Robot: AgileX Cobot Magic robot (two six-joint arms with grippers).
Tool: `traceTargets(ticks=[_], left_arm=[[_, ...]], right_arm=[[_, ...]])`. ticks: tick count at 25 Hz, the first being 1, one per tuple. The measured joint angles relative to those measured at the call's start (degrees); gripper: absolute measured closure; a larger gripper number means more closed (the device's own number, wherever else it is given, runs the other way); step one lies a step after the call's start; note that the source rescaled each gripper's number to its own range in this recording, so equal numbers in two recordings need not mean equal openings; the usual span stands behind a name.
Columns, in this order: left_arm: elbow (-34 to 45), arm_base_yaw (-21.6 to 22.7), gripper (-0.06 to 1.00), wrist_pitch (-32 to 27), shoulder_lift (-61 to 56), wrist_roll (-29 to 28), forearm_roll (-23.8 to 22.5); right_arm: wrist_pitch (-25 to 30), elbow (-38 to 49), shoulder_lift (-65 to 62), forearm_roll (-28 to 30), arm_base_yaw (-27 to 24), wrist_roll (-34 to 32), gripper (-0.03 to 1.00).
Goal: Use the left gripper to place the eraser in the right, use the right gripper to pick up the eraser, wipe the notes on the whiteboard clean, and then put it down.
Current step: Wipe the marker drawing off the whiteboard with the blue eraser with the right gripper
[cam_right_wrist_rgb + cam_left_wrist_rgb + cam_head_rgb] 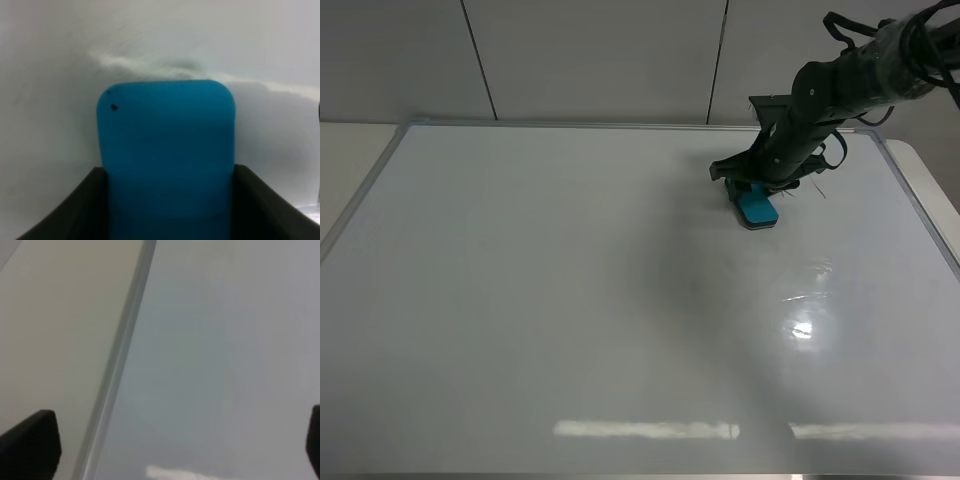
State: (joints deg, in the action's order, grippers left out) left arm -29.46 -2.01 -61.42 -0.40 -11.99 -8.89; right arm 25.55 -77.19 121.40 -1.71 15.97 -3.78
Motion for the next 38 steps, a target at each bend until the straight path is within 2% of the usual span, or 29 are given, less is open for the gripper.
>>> traceTargets(ticks=[4, 15, 19, 23, 28, 33, 38], left_arm=[[0.0, 0.0, -0.06, 0.0, 0.0, 0.0, 0.0], [0.0, 0.0, -0.06, 0.0, 0.0, 0.0, 0.0], [0.0, 0.0, -0.06, 0.0, 0.0, 0.0, 0.0], [0.0, 0.0, -0.06, 0.0, 0.0, 0.0, 0.0], [0.0, 0.0, -0.06, 0.0, 0.0, 0.0, 0.0], [0.0, 0.0, -0.06, 0.0, 0.0, 0.0, 0.0], [0.0, 0.0, -0.06, 0.0, 0.0, 0.0, 0.0]], right_arm=[[0.0, 0.0, 0.0, 1.2, -1.4, -1.7, 0.94], [-1.4, -0.1, 0.1, 6.1, -15.0, -2.6, 0.94], [-1.5, -0.2, 0.1, 7.2, -16.8, -2.6, 0.94], [-1.5, -0.2, 0.1, 7.5, -15.6, -2.6, 0.94], [-2.0, -1.0, 0.7, 6.0, -7.7, -4.0, 0.94], [1.5, -6.6, 3.2, 5.0, -0.9, -4.6, 0.94], [2.6, -7.5, 3.6, 5.3, 0.0, -5.5, 0.94]])
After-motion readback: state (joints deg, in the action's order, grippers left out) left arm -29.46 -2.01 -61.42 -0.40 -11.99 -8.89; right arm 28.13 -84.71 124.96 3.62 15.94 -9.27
